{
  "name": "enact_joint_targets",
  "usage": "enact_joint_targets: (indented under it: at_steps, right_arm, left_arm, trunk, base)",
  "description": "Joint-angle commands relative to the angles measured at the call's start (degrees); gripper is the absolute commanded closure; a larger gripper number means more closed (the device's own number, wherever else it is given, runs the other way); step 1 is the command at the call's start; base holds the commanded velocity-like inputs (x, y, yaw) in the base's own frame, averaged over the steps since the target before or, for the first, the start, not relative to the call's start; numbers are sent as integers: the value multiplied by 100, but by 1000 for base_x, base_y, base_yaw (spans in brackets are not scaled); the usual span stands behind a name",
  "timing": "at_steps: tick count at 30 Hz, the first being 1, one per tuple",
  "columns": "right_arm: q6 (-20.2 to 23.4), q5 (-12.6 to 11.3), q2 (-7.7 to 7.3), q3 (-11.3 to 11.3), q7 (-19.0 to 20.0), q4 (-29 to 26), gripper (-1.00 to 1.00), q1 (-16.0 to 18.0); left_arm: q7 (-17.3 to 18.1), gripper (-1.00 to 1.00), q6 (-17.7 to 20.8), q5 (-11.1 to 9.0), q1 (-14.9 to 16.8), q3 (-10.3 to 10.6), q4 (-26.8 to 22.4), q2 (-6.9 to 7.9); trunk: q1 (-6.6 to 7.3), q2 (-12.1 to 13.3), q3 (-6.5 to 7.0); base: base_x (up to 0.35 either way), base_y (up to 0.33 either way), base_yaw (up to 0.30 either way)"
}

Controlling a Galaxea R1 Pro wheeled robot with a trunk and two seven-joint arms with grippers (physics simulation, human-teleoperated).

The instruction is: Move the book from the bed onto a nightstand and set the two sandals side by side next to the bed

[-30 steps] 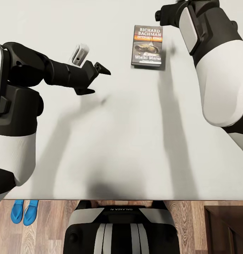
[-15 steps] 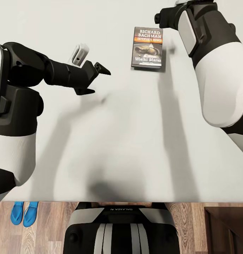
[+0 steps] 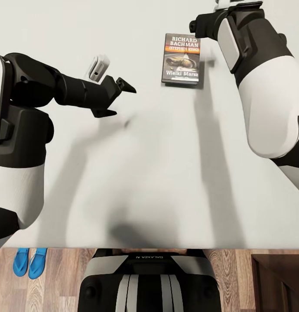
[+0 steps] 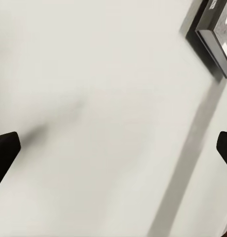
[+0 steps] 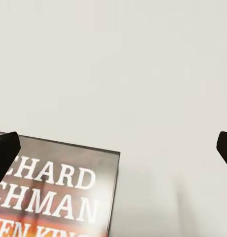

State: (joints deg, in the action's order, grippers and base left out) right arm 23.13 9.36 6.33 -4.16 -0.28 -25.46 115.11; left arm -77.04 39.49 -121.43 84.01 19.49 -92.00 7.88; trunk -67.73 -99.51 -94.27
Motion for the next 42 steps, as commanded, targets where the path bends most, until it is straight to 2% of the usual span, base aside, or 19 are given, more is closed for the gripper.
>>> enact_joint_targets:
  at_steps: [1,10,15,16,20,31,42]
  right_arm:
    - [24,53,8,-45,11,-6,-100,-3]
    - [-46,56,2,-48,11,18,-100,-116]
    - [-405,52,5,-47,12,58,-100,-230]
    - [-618,48,5,-42,11,153,-100,-262]
    - [-872,41,2,-46,11,420,-100,-261]
    - [-1024,33,0,-50,11,632,-100,-246]
    - [-1050,56,29,-40,-16,593,-100,-274]
  left_arm:
    - [-37,-100,53,-21,-1,2,-2,3]
    - [-36,-100,53,-21,-26,-5,-2,3]
    - [-38,-100,55,-21,-31,-4,-2,3]
    - [-36,-100,56,-21,-32,-3,-2,3]
    - [-35,-100,58,-21,-33,0,-2,3]
    - [-47,-100,57,-21,-34,-3,-2,3]
    - [-47,-100,58,-21,-34,-6,-2,3]
  trunk:
    - [0,-1,-2]
    - [0,-1,-2]
    - [0,-1,-2]
    - [0,-1,-2]
    - [0,-1,-2]
    - [0,-1,-2]
    - [0,-1,-2]
  base:
    - [13,0,0]
    - [6,0,0]
    - [2,0,0]
    - [0,0,0]
    - [18,0,0]
    - [105,0,0]
    - [22,0,0]
